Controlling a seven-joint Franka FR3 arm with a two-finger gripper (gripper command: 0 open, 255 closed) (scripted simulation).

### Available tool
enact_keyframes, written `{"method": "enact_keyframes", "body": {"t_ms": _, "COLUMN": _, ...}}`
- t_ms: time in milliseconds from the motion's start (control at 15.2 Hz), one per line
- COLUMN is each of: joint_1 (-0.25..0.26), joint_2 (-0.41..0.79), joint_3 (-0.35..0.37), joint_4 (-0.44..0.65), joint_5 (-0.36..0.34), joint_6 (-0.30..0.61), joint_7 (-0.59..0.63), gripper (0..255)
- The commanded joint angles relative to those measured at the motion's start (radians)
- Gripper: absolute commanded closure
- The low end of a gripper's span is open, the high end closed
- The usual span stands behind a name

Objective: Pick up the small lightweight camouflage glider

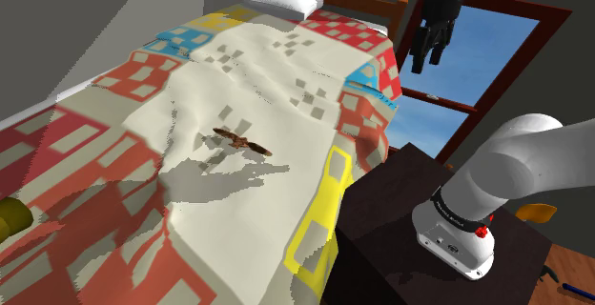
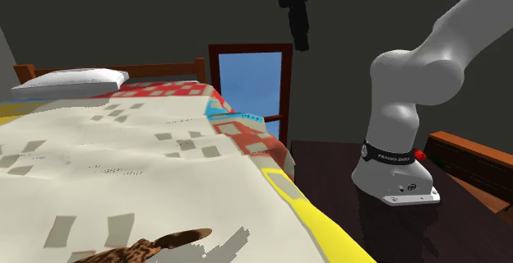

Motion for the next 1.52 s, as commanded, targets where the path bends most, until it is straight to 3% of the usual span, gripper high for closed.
{"method": "enact_keyframes", "body": {"t_ms": 0, "joint_1": 0.000, "joint_2": 0.000, "joint_3": 0.000, "joint_4": 0.000, "joint_5": 0.000, "joint_6": 0.000, "joint_7": 0.000, "gripper": 0}}
{"method": "enact_keyframes", "body": {"t_ms": 792, "joint_1": 0.094, "joint_2": 0.293, "joint_3": 0.174, "joint_4": 0.043, "joint_5": 0.152, "joint_6": 0.255, "joint_7": 0.196, "gripper": 0}}
{"method": "enact_keyframes", "body": {"t_ms": 1452, "joint_1": 0.154, "joint_2": 0.618, "joint_3": 0.292, "joint_4": 0.215, "joint_5": 0.185, "joint_6": 0.422, "joint_7": 0.349, "gripper": 0}}
